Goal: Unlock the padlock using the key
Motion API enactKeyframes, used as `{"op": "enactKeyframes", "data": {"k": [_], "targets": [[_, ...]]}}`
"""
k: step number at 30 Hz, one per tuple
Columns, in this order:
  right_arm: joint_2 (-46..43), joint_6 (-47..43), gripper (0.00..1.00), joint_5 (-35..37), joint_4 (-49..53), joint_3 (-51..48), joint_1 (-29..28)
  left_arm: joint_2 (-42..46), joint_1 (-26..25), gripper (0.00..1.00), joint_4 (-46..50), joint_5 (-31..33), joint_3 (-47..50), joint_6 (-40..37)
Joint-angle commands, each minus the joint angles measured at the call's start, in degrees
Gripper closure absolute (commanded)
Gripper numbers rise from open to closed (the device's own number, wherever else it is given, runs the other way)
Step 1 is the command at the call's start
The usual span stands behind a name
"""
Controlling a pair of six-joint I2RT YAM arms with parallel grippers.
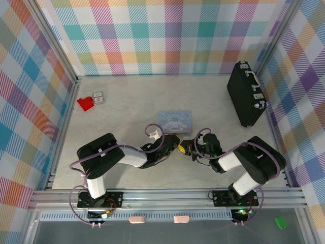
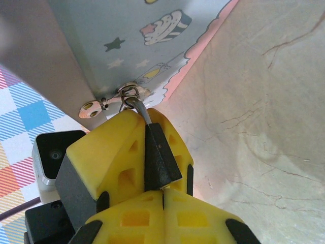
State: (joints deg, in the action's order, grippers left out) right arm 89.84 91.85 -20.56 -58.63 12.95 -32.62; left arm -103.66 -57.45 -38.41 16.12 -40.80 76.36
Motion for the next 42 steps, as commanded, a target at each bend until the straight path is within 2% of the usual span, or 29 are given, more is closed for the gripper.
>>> {"op": "enactKeyframes", "data": {"k": [1, 9, 14, 23, 28, 30, 36, 41, 42], "targets": [[1.7, -1.8, 1.00, 7.4, 2.5, 1.1, 1.9, 2.3, -3.6, 0.89, -10.4, -11.5, -1.9, 1.6], [1.9, -4.0, 1.00, 6.2, 2.4, 0.2, 2.0, 2.5, -2.5, 0.73, -9.7, -11.8, -1.2, 1.1], [4.9, -3.5, 1.00, 4.9, -2.1, 0.1, 2.0, 2.6, -1.9, 0.67, -9.6, -11.9, -0.4, 0.9], [10.4, -2.8, 1.00, 3.2, -9.4, 0.0, 2.0, 3.4, 1.3, 0.58, -9.3, -11.5, 3.3, -0.1], [11.8, -3.0, 1.00, 3.1, -11.4, 0.2, 2.1, 3.4, 2.6, 0.56, -6.2, -11.2, 2.7, -3.5], [11.6, -3.7, 1.00, 3.3, -11.2, 0.0, 2.2, 4.3, 3.3, 0.56, -2.6, -10.6, 2.0, -5.9], [8.2, -7.4, 1.00, 3.8, -5.0, -0.3, 3.1, 9.0, 3.7, 0.54, 22.0, -5.1, -5.4, -15.9], [2.0, -12.0, 1.00, 4.5, 4.3, 0.4, 3.4, 8.8, 3.6, 0.54, 28.5, -3.4, -9.1, -20.0], [0.0, -13.9, 0.96, 4.4, 7.8, 1.0, 3.5, 8.9, 3.7, 0.54, 28.8, -3.4, -9.1, -20.3]]}}
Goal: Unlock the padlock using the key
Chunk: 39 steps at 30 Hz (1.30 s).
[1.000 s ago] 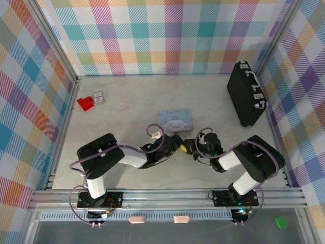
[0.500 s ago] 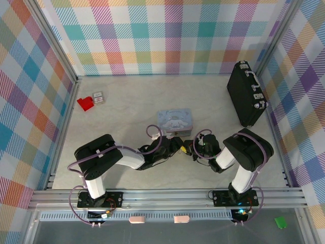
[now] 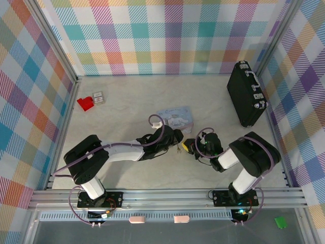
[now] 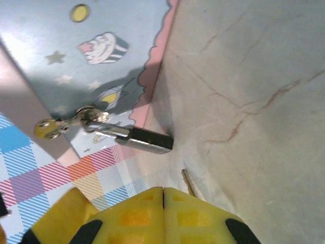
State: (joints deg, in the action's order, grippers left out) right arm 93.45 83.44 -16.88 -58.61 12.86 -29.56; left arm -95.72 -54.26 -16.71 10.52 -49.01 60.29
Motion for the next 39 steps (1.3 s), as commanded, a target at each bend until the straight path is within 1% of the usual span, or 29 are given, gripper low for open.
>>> {"op": "enactKeyframes", "data": {"k": [1, 3, 7, 10, 13, 19, 25, 31, 39], "targets": [[-5.9, -7.8, 0.94, 0.2, 12.1, 2.4, 0.4, 0.9, 0.5, 0.54, 7.2, 2.1, -0.8, -4.7], [-10.4, -12.7, 0.88, -0.1, 23.6, 5.0, 0.3, 1.5, 0.6, 0.54, 7.2, 1.7, -0.3, -5.9], [-18.7, -24.0, 0.73, 1.9, 47.4, 10.7, 0.0, 5.8, 0.6, 0.53, 6.2, 2.3, 3.1, -8.3], [-21.2, -28.1, 0.69, 2.3, 57.7, 13.2, -0.4, 10.8, 0.7, 0.52, 6.1, 3.5, 6.3, -11.8], [-21.5, -29.4, 0.69, 4.0, 64.0, 15.3, -2.7, 16.7, 1.4, 0.50, 6.6, 5.9, 10.1, -14.6], [-19.3, -30.3, 0.67, 9.0, 68.5, 18.4, -7.0, 28.5, 5.4, 0.45, 7.0, 7.1, 18.3, -18.8], [-13.3, -30.3, 0.68, 10.3, 68.5, 21.9, -10.1, 37.4, 7.9, 0.41, 6.8, 7.1, 23.6, -20.6], [-7.9, -30.1, 0.69, 11.2, 68.5, 25.6, -12.1, 41.3, 8.3, 0.39, 6.7, 7.9, 26.1, -21.0], [-2.7, -29.9, 0.72, 13.7, 70.0, 28.8, -13.4, 43.1, 8.7, 0.38, 6.3, 8.2, 27.6, -20.9]]}}
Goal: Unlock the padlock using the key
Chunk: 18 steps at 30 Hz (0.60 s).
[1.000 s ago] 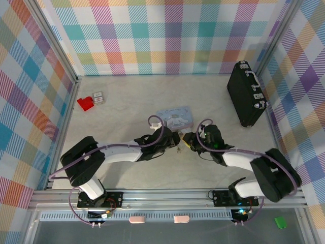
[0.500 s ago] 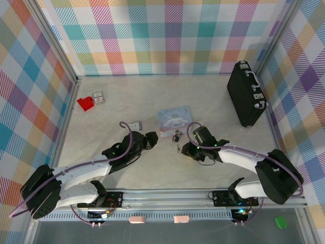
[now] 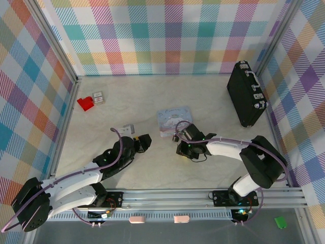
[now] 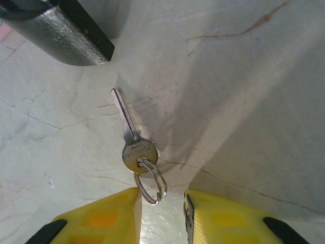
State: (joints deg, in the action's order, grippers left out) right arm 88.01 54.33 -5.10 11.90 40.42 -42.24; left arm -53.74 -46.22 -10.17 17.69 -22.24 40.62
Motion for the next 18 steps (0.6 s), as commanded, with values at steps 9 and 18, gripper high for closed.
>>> {"op": "enactKeyframes", "data": {"k": [9, 18], "targets": [[6.8, -2.0, 0.78, 1.6, -2.1, 4.5, -1.0, -0.2, 0.8, 0.37, -1.2, 0.4, 1.2, -1.1], [7.8, -4.7, 0.79, 4.4, 1.5, 7.8, -1.6, -0.5, 0.9, 0.37, -1.8, 0.3, 2.0, -0.3]]}}
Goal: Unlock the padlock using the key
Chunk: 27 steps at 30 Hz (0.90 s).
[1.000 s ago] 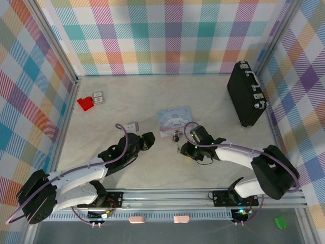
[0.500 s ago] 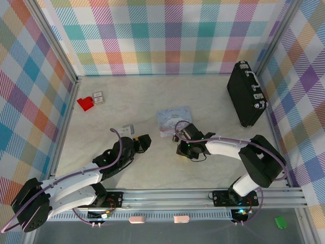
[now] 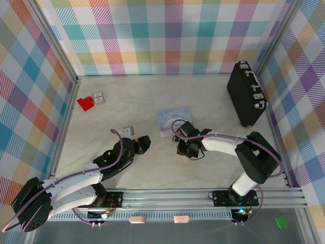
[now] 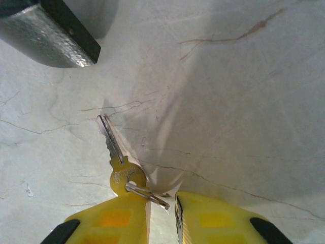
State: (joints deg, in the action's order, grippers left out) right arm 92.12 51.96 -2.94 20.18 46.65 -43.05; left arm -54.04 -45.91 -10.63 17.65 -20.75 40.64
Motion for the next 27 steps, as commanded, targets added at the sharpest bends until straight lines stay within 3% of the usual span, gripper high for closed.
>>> {"op": "enactKeyframes", "data": {"k": [1, 16, 27], "targets": [[3.8, -2.7, 0.80, 2.5, -6.1, 2.1, -0.8, -0.2, 0.5, 0.37, -1.3, 0.5, 0.5, -0.3], [-3.2, -7.6, 0.70, 4.8, -5.3, 1.0, -0.8, -0.5, 0.6, 0.37, -0.8, 0.8, 0.4, -0.2], [-0.2, -6.9, 0.68, 5.2, -4.5, 1.5, -0.9, 0.3, 0.6, 0.38, 0.0, 1.1, 0.4, 0.0]]}}
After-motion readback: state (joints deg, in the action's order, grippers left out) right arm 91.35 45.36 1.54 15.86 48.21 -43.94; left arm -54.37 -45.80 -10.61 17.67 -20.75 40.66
